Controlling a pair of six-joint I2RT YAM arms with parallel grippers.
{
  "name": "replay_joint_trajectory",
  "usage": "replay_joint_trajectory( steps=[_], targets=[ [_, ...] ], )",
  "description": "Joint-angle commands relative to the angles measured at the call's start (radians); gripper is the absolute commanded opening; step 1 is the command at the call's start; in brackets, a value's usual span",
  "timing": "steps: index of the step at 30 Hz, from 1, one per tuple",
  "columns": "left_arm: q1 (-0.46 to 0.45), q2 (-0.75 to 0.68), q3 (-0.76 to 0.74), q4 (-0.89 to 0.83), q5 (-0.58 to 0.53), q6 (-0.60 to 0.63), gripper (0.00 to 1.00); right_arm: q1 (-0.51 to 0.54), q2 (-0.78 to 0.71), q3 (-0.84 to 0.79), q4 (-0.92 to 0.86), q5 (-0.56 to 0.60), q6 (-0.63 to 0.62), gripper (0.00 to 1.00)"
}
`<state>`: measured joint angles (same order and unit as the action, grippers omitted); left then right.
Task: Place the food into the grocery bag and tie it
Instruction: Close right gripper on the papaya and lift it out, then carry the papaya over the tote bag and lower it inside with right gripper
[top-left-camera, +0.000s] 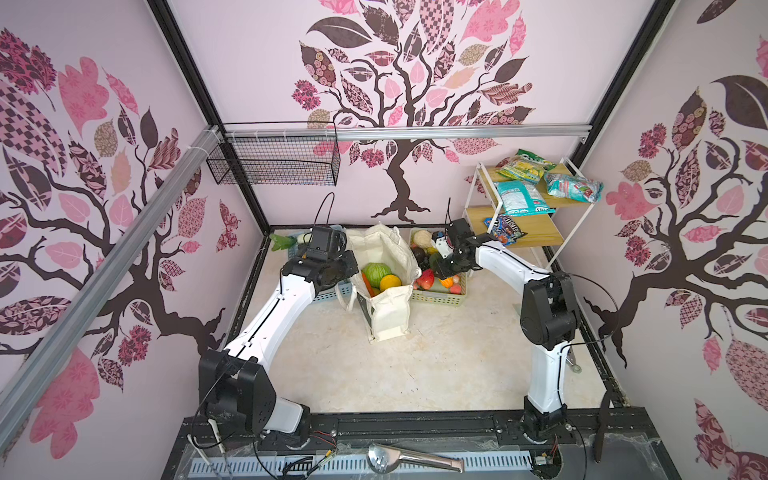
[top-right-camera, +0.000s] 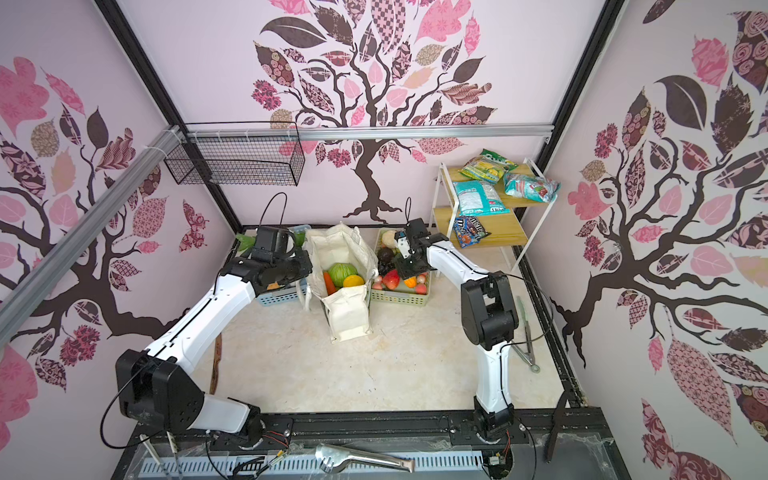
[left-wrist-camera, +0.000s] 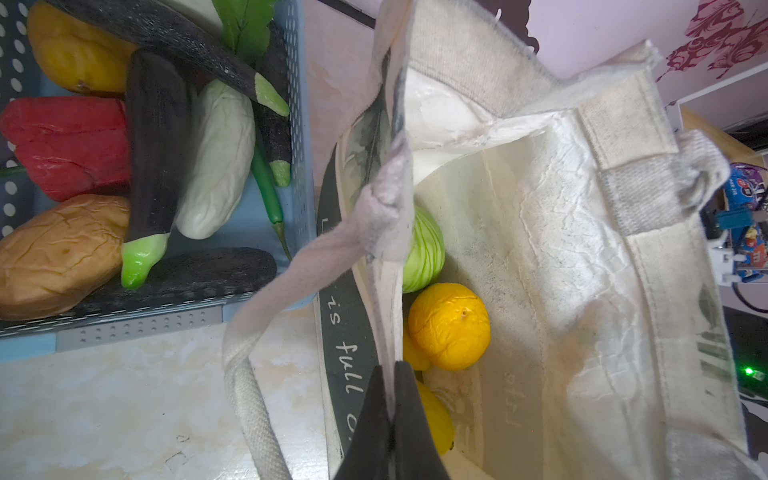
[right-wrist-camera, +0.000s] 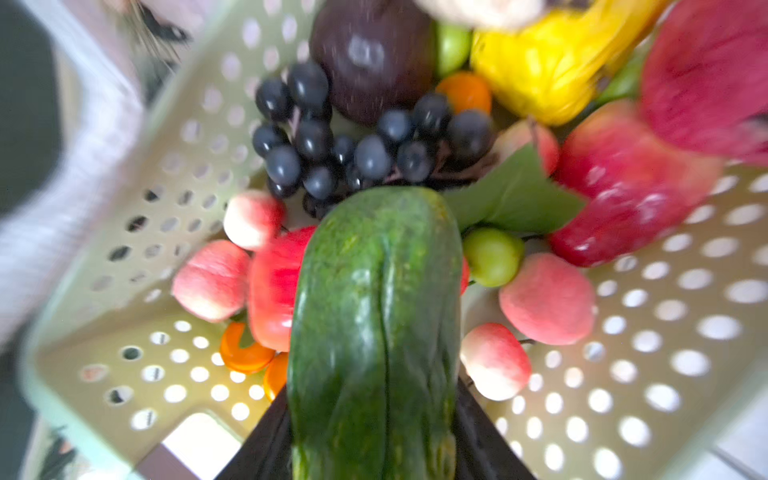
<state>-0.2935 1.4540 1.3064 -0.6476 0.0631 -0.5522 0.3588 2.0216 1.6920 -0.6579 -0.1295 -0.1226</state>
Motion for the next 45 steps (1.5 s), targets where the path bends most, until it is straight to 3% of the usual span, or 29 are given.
replay_joint_trajectory(
  steps=[1, 13, 17, 26, 33, 45],
  targets=[
    [-0.020, 0.016, 0.049, 0.004, 0.042, 0.009, 0.00, 0.006, -0.061, 0.046, -0.011, 0.028, 0.032, 0.45],
    [-0.047, 0.040, 0.072, -0.021, 0.108, 0.027, 0.00, 0.023, -0.220, 0.039, 0.090, 0.032, 0.115, 0.47],
    [-0.045, 0.046, 0.076, 0.000, 0.192, 0.006, 0.00, 0.073, -0.273, 0.037, 0.136, 0.055, 0.139, 0.47],
    [-0.044, 0.045, 0.087, -0.010, 0.191, 0.009, 0.00, 0.248, -0.331, 0.035, 0.227, 0.107, 0.192, 0.47],
    [-0.045, 0.049, 0.089, -0.012, 0.199, 0.011, 0.00, 0.381, -0.290, 0.018, 0.290, 0.124, 0.221, 0.47],
    [-0.044, 0.037, 0.090, -0.007, 0.190, 0.008, 0.00, 0.407, -0.193, -0.052, 0.342, 0.070, 0.281, 0.47]
  ],
)
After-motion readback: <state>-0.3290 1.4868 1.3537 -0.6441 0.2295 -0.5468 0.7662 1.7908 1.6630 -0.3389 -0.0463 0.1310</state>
